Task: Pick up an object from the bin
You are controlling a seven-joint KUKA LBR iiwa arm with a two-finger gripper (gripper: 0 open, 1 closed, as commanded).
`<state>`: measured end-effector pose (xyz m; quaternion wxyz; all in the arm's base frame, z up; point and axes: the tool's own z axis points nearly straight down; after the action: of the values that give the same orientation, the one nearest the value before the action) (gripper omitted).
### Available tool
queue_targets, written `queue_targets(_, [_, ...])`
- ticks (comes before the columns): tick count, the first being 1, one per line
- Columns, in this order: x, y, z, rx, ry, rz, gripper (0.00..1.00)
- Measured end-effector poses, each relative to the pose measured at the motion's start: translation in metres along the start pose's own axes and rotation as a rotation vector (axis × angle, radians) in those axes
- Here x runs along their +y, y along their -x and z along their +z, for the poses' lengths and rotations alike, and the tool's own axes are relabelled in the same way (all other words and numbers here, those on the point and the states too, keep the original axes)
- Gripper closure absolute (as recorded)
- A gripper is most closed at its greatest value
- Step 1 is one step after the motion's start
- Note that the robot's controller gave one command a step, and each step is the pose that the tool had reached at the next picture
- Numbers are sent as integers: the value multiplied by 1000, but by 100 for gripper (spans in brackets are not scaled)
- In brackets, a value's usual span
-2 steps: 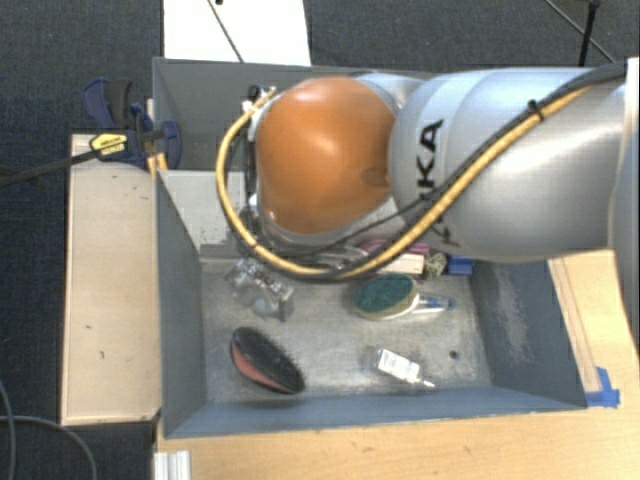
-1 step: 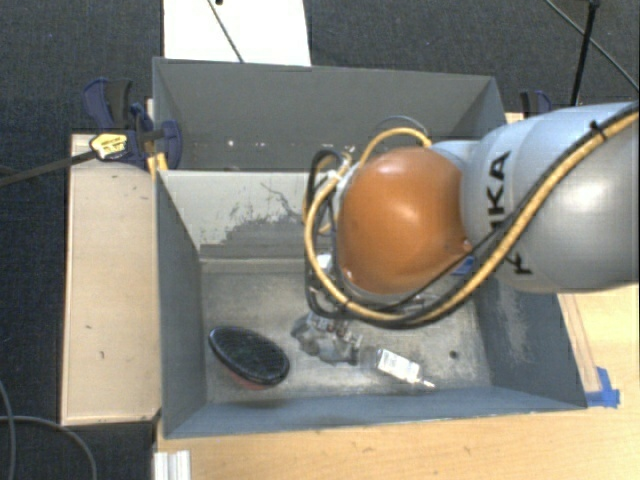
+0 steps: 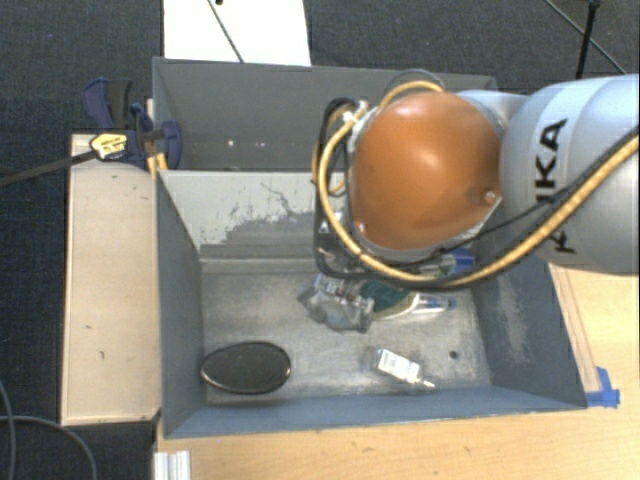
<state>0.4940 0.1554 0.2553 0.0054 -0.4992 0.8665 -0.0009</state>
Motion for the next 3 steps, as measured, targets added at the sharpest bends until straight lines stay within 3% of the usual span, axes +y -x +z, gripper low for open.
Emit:
queue_targets(1, [1,0,73,10,9,146,100])
queue_targets(2, [4,19,39,2,3,149,100])
queue_targets(3, [36,55,89,8,9,261,100])
